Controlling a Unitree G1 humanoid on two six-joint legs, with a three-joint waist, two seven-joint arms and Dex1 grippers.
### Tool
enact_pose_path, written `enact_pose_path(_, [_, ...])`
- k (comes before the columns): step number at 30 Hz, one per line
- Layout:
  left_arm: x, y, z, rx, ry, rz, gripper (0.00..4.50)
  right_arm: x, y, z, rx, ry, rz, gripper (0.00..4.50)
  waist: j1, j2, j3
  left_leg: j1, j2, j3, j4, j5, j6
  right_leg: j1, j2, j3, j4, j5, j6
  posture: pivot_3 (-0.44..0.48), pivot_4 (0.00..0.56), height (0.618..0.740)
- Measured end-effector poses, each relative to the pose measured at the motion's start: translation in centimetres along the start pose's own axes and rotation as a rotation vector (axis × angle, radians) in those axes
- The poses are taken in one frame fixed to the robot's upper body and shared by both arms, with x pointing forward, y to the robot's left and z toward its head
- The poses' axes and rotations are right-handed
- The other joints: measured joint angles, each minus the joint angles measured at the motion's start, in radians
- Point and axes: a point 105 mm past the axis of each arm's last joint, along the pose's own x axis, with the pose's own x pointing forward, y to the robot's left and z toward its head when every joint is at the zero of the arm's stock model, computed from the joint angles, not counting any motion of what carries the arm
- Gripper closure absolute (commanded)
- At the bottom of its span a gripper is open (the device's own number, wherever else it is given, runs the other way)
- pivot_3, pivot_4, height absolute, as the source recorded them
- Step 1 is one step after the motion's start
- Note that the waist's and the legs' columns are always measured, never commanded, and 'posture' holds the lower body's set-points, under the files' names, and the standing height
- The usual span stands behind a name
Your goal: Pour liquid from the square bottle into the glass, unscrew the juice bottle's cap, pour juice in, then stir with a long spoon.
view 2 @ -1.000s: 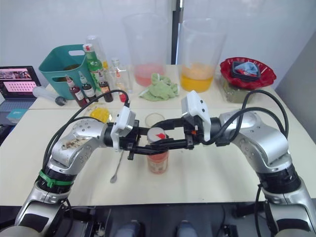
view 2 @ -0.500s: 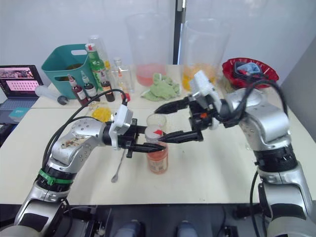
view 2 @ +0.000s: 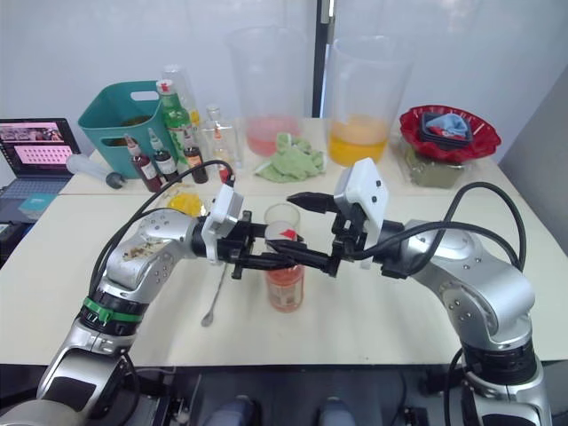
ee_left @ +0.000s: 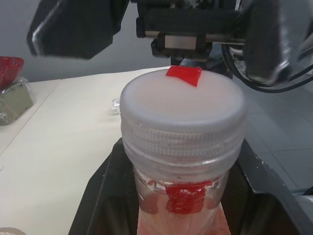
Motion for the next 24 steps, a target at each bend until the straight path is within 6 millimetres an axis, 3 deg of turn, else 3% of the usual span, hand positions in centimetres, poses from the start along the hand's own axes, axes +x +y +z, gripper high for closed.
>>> enact_pose_path(2, [0.1, 0.1, 0.0, 0.001, 0.003, -0.003, 2.87, 0.1, 0.1, -0.2, 0.010, 0.009, -0.016, 0.46, 0.000, 0.000, 0.000, 0.000, 0.000, 0.000, 0.000, 0.000, 0.000, 0.000, 0.000, 0.000, 0.000, 0.000, 0.000, 0.000, 0.150, 0.740])
enact_pose_path(3, [0.1, 0.1, 0.0, 0.000, 0.003, -0.003, 2.87, 0.2, 0.2, -0.3, 0.017, 0.015, -0.016, 0.70, -0.001, 0.000, 0.000, 0.000, 0.000, 0.000, 0.000, 0.000, 0.000, 0.000, 0.000, 0.000, 0.000, 0.000, 0.000, 0.000, 0.150, 0.740])
enact_pose_path(10, [0.0, 0.1, 0.0, 0.001, 0.004, -0.002, 2.87, 0.7, 1.1, -0.8, 0.042, 0.040, 0.015, 2.83, 0.000, 0.000, 0.000, 0.000, 0.000, 0.000, 0.000, 0.000, 0.000, 0.000, 0.000, 0.000, 0.000, 0.000, 0.000, 0.000, 0.150, 0.740])
enact_pose_path(17, [0.0, -0.3, 0.1, 0.013, 0.007, 0.002, 2.87, 0.5, 1.3, -0.8, 0.027, 0.036, 0.078, 2.83, -0.001, 0.000, 0.000, 0.000, 0.000, 0.000, 0.000, 0.000, 0.000, 0.000, 0.000, 0.000, -0.001, 0.000, 0.000, 0.000, 0.150, 0.740])
enact_pose_path(24, [0.5, -1.3, 0.3, 0.041, 0.035, -0.015, 2.87, -0.3, 0.8, -0.6, -0.072, 0.035, 0.365, 2.83, -0.005, 0.000, 0.000, 0.001, 0.001, 0.001, 0.000, 0.000, 0.000, 0.001, 0.001, 0.000, -0.003, 0.000, 0.000, 0.000, 0.150, 0.740])
